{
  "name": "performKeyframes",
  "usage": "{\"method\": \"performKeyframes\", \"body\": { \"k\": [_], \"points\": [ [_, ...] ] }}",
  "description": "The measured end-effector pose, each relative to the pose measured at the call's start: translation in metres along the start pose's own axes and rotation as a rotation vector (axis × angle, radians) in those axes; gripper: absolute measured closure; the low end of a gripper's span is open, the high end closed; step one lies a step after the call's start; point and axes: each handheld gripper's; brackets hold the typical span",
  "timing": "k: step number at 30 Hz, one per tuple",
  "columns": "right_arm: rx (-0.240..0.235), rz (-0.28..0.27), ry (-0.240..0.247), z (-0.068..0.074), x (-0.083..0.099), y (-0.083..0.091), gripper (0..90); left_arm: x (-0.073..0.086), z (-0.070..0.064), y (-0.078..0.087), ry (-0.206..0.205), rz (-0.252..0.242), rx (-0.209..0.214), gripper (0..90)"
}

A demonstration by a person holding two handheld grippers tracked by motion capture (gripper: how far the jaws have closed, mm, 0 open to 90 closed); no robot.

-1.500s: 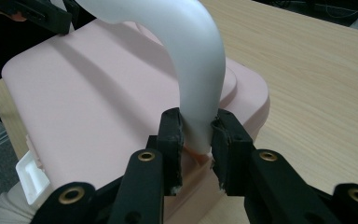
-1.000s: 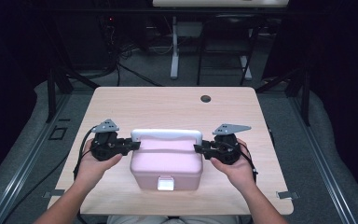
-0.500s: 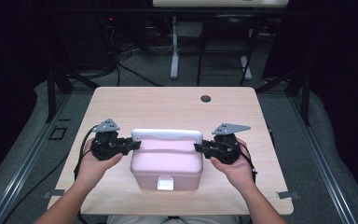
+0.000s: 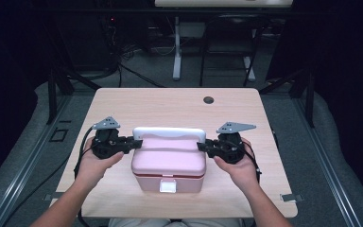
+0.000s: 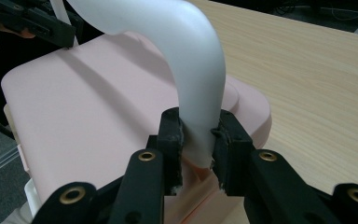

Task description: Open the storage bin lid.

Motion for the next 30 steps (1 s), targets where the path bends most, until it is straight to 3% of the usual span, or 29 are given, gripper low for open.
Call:
{"method": "performKeyframes", "body": {
  "k": [21,30],
  "points": [
    [-0.006,-0.017,-0.050,-0.001,-0.013,0.004,73.6,-0.016,0.003,0.005,0.008,0.004,-0.005,72.9],
    [-0.012,-0.033,-0.052,-0.001,-0.012,0.006,73.7,-0.015,0.004,0.012,0.022,-0.039,0.008,69.2]
  ]
}}
Point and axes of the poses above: each handheld gripper's, and its own axes: y roughly backward along the jaws, x roughly out of its underside, z roughly to its left, and after that the axes turned 6 degrees about -y, right-handed
